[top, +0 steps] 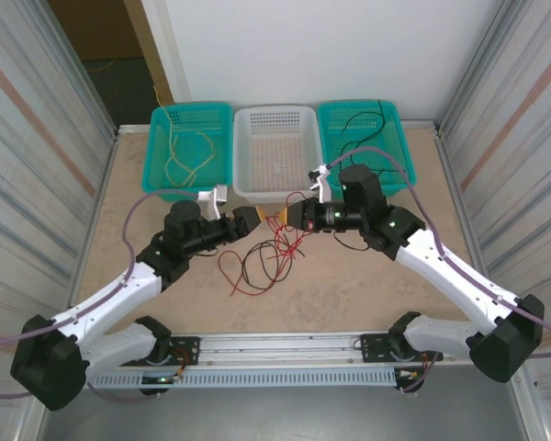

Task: Untangle the cables

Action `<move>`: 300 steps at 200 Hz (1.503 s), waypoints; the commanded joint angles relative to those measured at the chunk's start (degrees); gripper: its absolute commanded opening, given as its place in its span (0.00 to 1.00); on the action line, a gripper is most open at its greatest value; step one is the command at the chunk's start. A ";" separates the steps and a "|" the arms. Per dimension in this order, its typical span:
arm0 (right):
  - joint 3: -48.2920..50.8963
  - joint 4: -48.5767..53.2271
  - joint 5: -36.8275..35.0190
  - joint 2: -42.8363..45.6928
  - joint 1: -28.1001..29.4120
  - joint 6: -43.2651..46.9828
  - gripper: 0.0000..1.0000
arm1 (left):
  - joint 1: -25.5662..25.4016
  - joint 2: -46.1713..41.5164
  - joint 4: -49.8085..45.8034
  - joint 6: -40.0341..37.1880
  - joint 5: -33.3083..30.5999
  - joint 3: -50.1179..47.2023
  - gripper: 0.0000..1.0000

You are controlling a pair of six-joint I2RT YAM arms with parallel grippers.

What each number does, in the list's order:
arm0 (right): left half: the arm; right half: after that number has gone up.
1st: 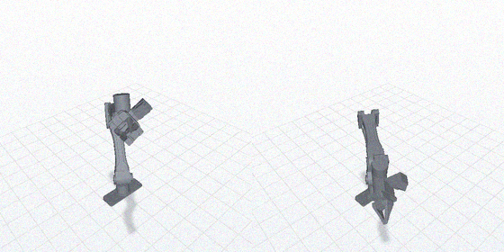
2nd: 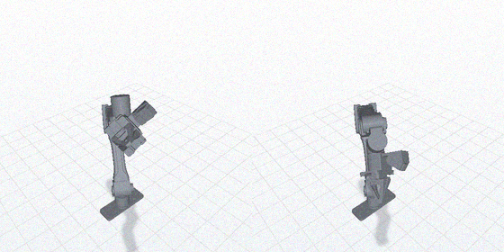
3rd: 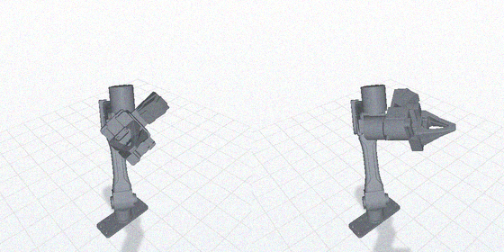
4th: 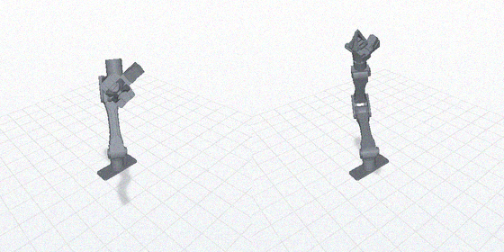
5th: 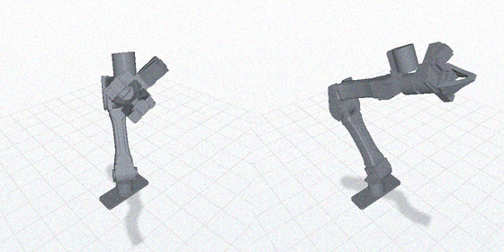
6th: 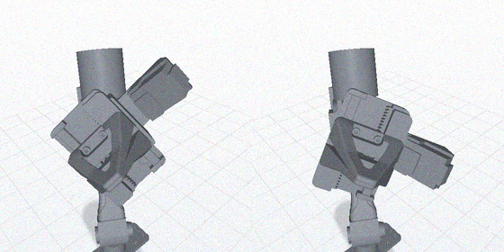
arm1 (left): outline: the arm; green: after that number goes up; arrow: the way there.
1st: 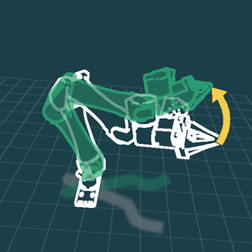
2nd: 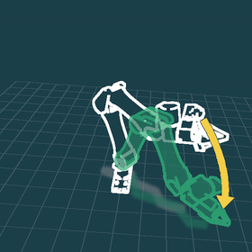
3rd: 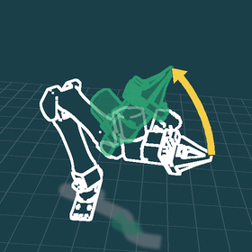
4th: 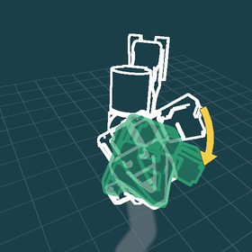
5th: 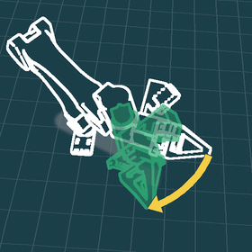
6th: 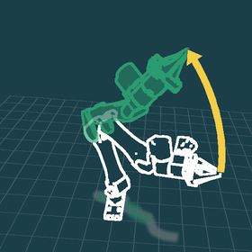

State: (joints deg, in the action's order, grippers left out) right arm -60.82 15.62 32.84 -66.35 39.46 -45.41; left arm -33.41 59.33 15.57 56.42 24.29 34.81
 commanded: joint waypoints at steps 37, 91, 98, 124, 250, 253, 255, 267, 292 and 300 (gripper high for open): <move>-0.36 -1.06 -1.26 -1.62 2.53 1.29 0.00 | -1.37 4.56 12.81 8.35 3.95 -1.94 0.51; -1.38 0.91 -1.77 -1.23 2.96 3.09 0.00 | -1.68 3.69 2.32 6.08 -1.06 -1.56 0.00; -1.70 1.59 -1.58 -0.67 2.72 3.56 0.00 | -1.43 2.99 -1.62 5.42 -3.18 -1.41 0.00; -2.07 3.32 -0.88 2.54 1.15 4.71 0.00 | 1.21 0.94 -12.63 5.26 -9.01 -2.64 0.00; -0.97 4.13 0.13 3.33 -3.60 4.05 0.00 | -5.75 -0.89 8.01 -2.41 1.95 -3.12 0.67; -0.97 4.00 0.12 3.07 -3.53 4.03 0.00 | -6.19 -0.93 8.33 -3.02 2.12 -3.02 0.68; -0.97 3.94 0.12 2.96 -3.52 3.95 0.00 | -6.42 -0.89 8.57 -3.41 2.35 -3.00 0.68; -0.72 3.10 -0.06 2.38 -3.35 3.58 0.00 | -7.72 -0.93 9.52 -4.71 2.43 -3.23 0.69; -0.44 1.59 -0.10 1.67 -3.03 2.63 0.00 | -8.25 -1.15 15.38 -4.06 3.19 -5.64 0.74; -0.44 1.44 -0.11 1.41 -2.99 2.52 0.00 | -8.34 -0.97 16.97 -3.95 3.53 -6.14 0.76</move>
State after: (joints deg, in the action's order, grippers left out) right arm -61.25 19.29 32.97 -64.49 35.99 -42.83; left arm -41.47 59.53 24.67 54.61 25.69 30.20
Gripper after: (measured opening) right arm 0.061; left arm 0.736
